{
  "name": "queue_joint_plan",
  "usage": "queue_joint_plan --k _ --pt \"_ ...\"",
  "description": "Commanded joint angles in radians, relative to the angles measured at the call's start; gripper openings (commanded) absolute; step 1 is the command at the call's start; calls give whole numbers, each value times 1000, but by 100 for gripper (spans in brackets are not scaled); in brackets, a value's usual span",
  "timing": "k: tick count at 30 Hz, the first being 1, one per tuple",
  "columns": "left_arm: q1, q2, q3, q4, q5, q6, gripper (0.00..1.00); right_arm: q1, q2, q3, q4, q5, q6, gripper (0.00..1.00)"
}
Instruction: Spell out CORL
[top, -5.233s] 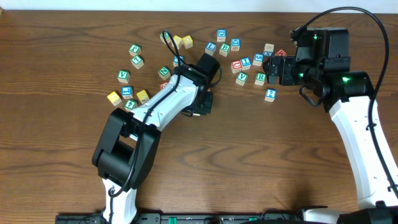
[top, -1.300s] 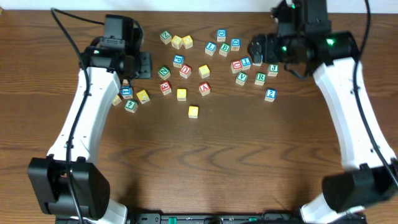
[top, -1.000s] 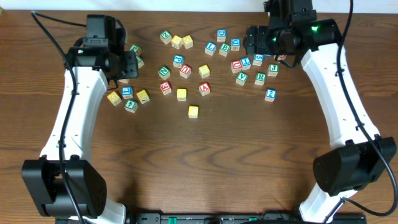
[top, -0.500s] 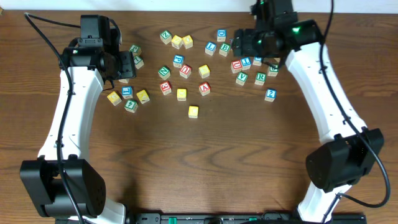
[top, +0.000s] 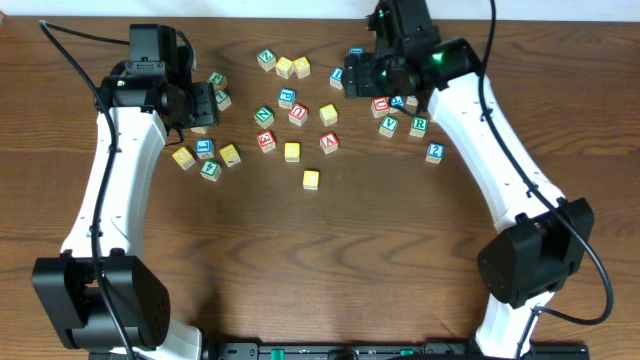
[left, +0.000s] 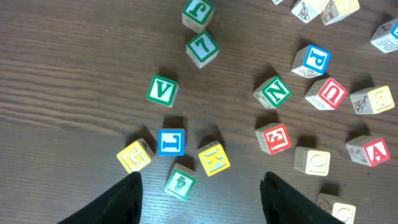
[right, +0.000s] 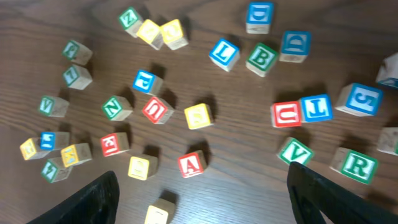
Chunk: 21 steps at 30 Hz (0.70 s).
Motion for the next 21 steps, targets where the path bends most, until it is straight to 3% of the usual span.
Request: queue_joint_plan --k 1,21 --pt "4 -24 24 -6 -10 1 60 16 4 18 7 19 16 81" --pt "4 -24 7 -5 -31 -37 60 58 10 18 45 22 80 80"
